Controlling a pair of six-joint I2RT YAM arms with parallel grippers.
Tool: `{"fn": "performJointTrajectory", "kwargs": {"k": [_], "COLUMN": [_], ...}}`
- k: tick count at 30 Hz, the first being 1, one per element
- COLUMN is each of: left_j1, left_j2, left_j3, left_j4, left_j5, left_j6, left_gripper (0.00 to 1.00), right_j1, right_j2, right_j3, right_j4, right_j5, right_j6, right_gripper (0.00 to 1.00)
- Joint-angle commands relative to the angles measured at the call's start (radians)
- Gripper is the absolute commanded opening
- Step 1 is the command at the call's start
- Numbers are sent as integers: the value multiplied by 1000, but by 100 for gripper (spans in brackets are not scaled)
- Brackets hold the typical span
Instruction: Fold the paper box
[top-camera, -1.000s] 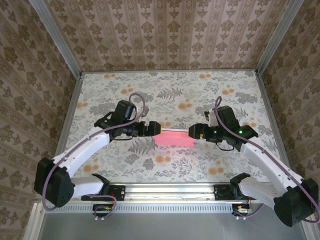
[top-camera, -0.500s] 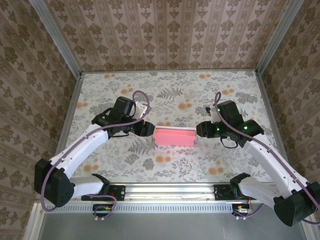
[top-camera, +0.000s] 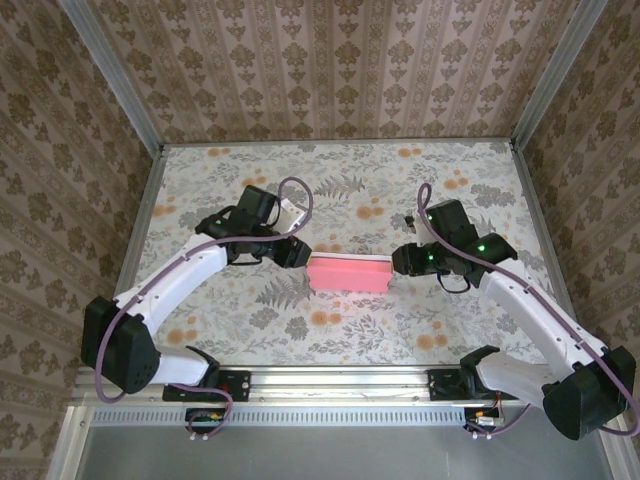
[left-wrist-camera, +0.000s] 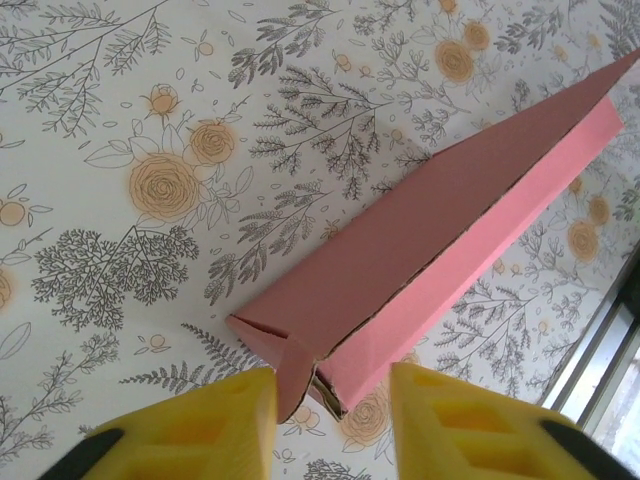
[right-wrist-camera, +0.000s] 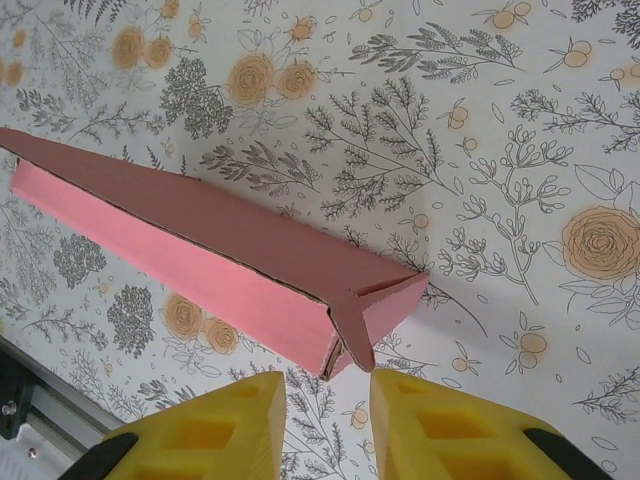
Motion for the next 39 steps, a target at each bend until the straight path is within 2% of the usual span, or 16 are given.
{"fn": "performJointTrajectory", "kwargs": {"k": [1, 11, 31, 39], "left_j1": [9, 9, 7, -7], "left_j2": [14, 27, 28, 23], "left_j3": [30, 26, 4, -42], "left_j4": [-31, -36, 0, 34], "left_j5": [14, 31, 108, 106], "left_j6": [36, 31, -83, -142], "left_gripper": [31, 24, 1, 0], "right_j1": [5, 7, 46, 66], "right_j2": [12, 40, 66, 62], "right_j3": [27, 32, 34, 10], "right_j4": [-5, 10, 43, 56], "right_j5": [-8, -8, -15, -10], "right_j6": [-14, -20, 2, 18], "right_gripper": [29, 25, 12, 9]}}
